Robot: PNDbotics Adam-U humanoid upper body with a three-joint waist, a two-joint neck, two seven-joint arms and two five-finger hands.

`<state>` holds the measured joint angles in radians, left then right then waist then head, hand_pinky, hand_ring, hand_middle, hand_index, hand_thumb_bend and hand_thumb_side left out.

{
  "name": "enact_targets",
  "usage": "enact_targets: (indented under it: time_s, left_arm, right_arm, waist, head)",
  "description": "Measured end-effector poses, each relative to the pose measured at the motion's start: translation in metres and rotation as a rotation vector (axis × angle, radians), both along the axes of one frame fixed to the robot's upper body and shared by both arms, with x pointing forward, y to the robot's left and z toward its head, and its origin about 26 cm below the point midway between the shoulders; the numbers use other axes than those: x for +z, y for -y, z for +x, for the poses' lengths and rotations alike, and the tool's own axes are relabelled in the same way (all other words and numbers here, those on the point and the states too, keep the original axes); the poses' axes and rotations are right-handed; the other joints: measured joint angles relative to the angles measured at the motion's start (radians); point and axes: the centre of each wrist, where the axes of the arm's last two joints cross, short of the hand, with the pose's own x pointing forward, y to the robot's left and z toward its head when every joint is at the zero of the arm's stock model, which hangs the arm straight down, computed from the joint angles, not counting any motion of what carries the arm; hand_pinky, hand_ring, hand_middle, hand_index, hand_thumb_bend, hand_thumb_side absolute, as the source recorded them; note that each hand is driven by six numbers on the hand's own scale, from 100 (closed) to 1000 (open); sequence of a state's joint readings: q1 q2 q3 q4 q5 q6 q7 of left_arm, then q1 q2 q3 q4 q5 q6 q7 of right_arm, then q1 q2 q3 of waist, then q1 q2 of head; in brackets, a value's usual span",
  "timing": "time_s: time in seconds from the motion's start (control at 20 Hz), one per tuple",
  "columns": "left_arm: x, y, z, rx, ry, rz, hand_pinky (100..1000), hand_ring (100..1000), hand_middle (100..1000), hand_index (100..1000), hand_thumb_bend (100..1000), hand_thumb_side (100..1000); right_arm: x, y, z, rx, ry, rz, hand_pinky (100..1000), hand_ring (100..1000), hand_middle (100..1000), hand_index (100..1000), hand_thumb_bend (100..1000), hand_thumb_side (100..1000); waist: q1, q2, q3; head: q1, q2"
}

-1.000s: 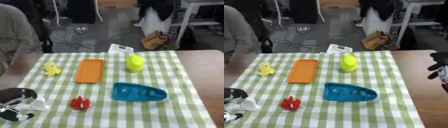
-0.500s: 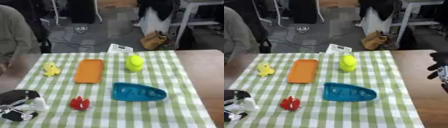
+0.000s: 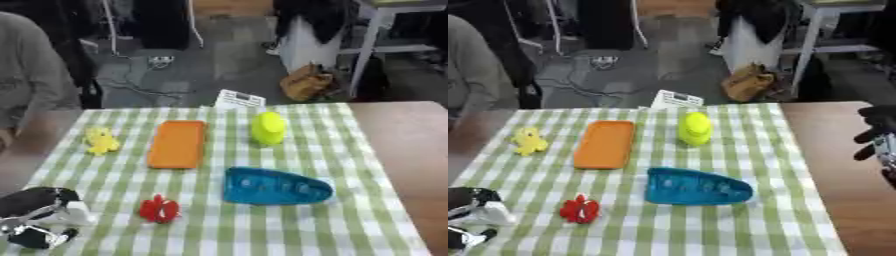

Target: Pick up objects on the table and place them in the box.

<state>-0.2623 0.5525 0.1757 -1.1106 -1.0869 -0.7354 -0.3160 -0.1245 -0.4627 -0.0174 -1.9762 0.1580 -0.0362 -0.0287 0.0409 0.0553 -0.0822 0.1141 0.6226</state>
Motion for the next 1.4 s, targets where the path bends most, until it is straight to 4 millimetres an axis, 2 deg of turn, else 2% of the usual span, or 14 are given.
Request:
enact_targets:
  time_s: [0.05,0.1,0.15,0.2,0.25,0.3,0.35,0.4,0.55,0.7,0.95,1.1,1.2,1.4]
  left_arm:
    - [-0.001,0.0,0.0,0.002,-0.004,0.0,613,606,653,797,296,275]
    - [-0.001,0.0,0.0,0.005,-0.008,-0.001,548,534,559,704,202,260]
    - [-0.002,0.0,0.0,0.007,-0.01,-0.002,548,534,559,704,202,260]
    - [-0.002,0.0,0.0,0.01,-0.013,-0.003,523,496,499,625,136,253]
    - [-0.003,0.0,0.0,0.015,-0.015,-0.005,523,496,499,625,136,253]
    - [-0.003,0.0,0.0,0.019,-0.015,-0.007,505,462,432,539,100,249]
    - [-0.004,0.0,0.001,0.024,-0.014,-0.012,505,462,432,539,100,249]
    - [-0.004,0.001,0.001,0.03,-0.013,-0.017,501,460,385,484,100,246]
    - [-0.006,0.001,0.003,0.041,-0.015,-0.028,494,458,349,445,100,246]
    - [-0.007,0.001,0.005,0.048,-0.015,-0.04,473,426,237,337,100,243]
    - [-0.003,0.003,0.011,0.039,-0.001,-0.055,468,406,208,313,100,240]
    - [0.006,0.007,0.02,0.011,0.028,-0.075,472,411,214,320,100,235]
    - [0.019,0.011,0.028,-0.024,0.057,-0.08,477,417,222,326,100,227]
    - [0.066,0.018,0.051,-0.107,0.158,-0.072,479,422,229,334,100,219]
  right_arm:
    - [0.0,0.0,0.0,0.0,0.0,0.0,492,593,735,698,100,715]
    - [0.0,0.0,0.0,0.0,0.0,0.0,492,593,735,698,100,715]
    - [0.0,0.0,0.0,0.0,0.0,0.0,492,593,735,698,100,715]
    - [0.0,0.0,0.0,0.0,0.0,0.0,492,593,735,698,100,715]
    - [0.0,0.0,0.0,0.0,0.0,0.0,492,593,735,698,100,715]
    - [0.0,0.0,0.0,0.0,0.0,0.0,492,593,735,698,100,715]
    - [0.0,0.0,0.0,0.0,0.0,0.0,492,593,735,698,100,715]
    - [0.0,0.0,0.0,0.0,0.0,0.0,492,593,735,698,100,714]
    - [0.0,0.0,0.0,0.0,0.0,0.0,492,593,734,698,100,714]
    - [0.0,0.0,0.0,0.0,-0.001,0.0,492,593,734,698,100,714]
    - [0.0,0.0,0.0,0.001,-0.002,-0.001,492,593,734,698,100,713]
    - [0.0,0.0,0.0,0.001,-0.002,-0.001,493,594,734,698,100,713]
    - [0.0,0.0,0.0,0.001,-0.003,-0.001,493,594,734,698,100,713]
    - [0.0,0.0,0.0,0.003,-0.003,-0.002,493,594,734,698,100,713]
  waist:
    - [0.0,0.0,0.0]
    - [0.0,0.0,0.0]
    - [0.0,0.0,0.0]
    - [0.0,0.0,0.0]
    - [0.0,0.0,0.0]
    - [0.0,0.0,0.001]
    - [0.0,0.0,0.001]
    - [0.0,0.0,0.001]
    - [0.0,0.0,0.002]
    - [0.0,0.0,0.002]
    - [0.0,0.0,0.002]
    - [0.0,0.0,0.001]
    - [0.0,-0.001,-0.001]
    - [0.0,-0.001,-0.005]
  head:
    - [0.0,0.0]
    - [0.0,0.0]
    - [0.0,0.0]
    - [0.0,0.0]
    - [0.0,0.0]
    - [0.0,0.0]
    - [0.0,0.0]
    - [0.0,0.0]
    - [0.0,0.0]
    - [0.0,0.0]
    - [-0.001,-0.001]
    - [-0.001,-0.001]
    - [0.0,-0.001]
    - [0.002,-0.001]
